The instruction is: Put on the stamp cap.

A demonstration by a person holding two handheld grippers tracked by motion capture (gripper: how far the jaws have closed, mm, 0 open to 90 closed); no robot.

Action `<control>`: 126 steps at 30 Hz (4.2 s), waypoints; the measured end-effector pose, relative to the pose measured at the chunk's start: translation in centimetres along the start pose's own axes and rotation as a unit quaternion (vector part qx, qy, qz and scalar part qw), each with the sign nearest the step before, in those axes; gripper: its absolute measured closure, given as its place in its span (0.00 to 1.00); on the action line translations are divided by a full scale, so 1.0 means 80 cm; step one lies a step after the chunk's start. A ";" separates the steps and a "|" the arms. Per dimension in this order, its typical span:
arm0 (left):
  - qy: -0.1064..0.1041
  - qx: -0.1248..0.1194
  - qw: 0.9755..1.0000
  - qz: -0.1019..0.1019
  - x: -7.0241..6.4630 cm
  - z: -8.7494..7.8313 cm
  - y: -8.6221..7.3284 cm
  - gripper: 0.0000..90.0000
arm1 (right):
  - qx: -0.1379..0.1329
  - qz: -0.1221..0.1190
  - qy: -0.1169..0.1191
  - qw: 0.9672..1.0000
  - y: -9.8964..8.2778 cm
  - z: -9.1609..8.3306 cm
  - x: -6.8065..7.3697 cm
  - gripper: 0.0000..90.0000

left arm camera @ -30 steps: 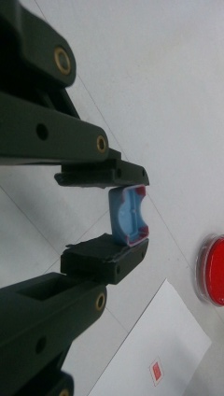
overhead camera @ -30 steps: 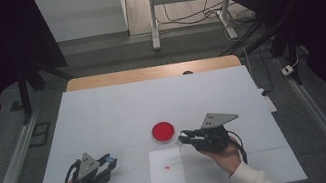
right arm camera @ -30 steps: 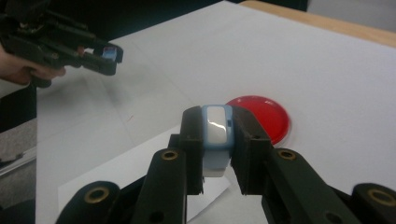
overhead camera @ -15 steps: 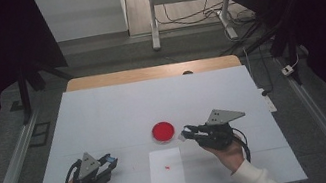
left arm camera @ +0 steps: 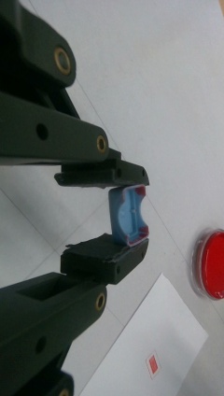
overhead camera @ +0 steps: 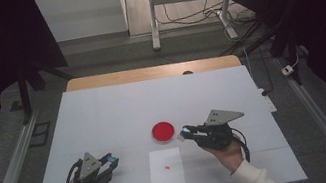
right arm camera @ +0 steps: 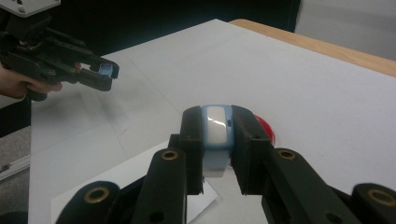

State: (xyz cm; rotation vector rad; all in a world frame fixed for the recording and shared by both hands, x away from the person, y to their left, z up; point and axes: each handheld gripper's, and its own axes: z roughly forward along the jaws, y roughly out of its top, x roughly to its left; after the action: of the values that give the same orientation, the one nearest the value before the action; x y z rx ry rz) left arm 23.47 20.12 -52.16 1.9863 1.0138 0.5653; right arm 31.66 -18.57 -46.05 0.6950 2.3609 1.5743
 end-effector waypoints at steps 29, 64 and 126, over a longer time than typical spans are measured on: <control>-0.040 -0.006 0.999 0.006 -0.030 0.028 0.031 0.72 | -0.003 0.012 0.009 1.000 0.003 0.007 -0.004 0.83; -0.084 0.005 0.995 0.057 -0.090 0.099 0.081 0.72 | -0.009 0.003 0.009 1.000 0.007 0.005 0.002 0.83; -0.080 -0.013 0.995 0.065 -0.116 0.120 0.094 0.72 | -0.004 0.051 -0.008 0.999 0.016 0.031 0.036 0.83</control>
State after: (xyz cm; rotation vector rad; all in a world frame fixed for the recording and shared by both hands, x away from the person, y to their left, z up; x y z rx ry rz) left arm 28.04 5.47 -51.68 2.0497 0.7789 0.4774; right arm 30.58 -14.78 -45.69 0.8346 2.3395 1.6111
